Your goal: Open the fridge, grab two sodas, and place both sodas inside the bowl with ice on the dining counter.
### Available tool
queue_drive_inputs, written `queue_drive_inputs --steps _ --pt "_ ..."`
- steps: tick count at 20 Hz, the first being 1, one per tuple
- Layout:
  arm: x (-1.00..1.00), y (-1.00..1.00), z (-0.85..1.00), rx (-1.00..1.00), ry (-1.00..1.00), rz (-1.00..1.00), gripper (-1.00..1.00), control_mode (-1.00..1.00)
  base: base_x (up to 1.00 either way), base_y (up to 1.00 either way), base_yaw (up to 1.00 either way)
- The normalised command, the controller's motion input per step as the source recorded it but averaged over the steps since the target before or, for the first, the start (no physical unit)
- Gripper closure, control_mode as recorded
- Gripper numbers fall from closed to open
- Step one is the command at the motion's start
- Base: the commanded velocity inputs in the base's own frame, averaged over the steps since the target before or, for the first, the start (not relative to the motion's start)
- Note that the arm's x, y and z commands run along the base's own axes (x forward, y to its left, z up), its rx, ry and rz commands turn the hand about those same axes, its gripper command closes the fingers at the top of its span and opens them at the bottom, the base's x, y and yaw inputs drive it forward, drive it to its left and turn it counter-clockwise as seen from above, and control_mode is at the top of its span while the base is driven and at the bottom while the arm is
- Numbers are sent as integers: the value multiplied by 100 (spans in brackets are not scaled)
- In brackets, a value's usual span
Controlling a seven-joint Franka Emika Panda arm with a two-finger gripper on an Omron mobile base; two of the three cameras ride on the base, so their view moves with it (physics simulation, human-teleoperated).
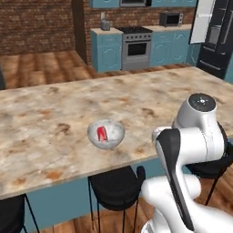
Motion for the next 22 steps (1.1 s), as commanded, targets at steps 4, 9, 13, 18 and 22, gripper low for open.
queue_drive_inputs --steps 4,9,13,18,22 --pt "0 0 0 0 0 0 -100 100 -8 -100 -29" --pt "0 0 0 0 0 0 -100 100 -20 -100 -23" --pt "0 0 0 0 0 0 -100 100 -1 -100 -17" --pt "0 0 0 0 0 0 -100 100 3 -100 -13" --pt "0 0 0 0 0 0 -100 100 8 -100 -9"
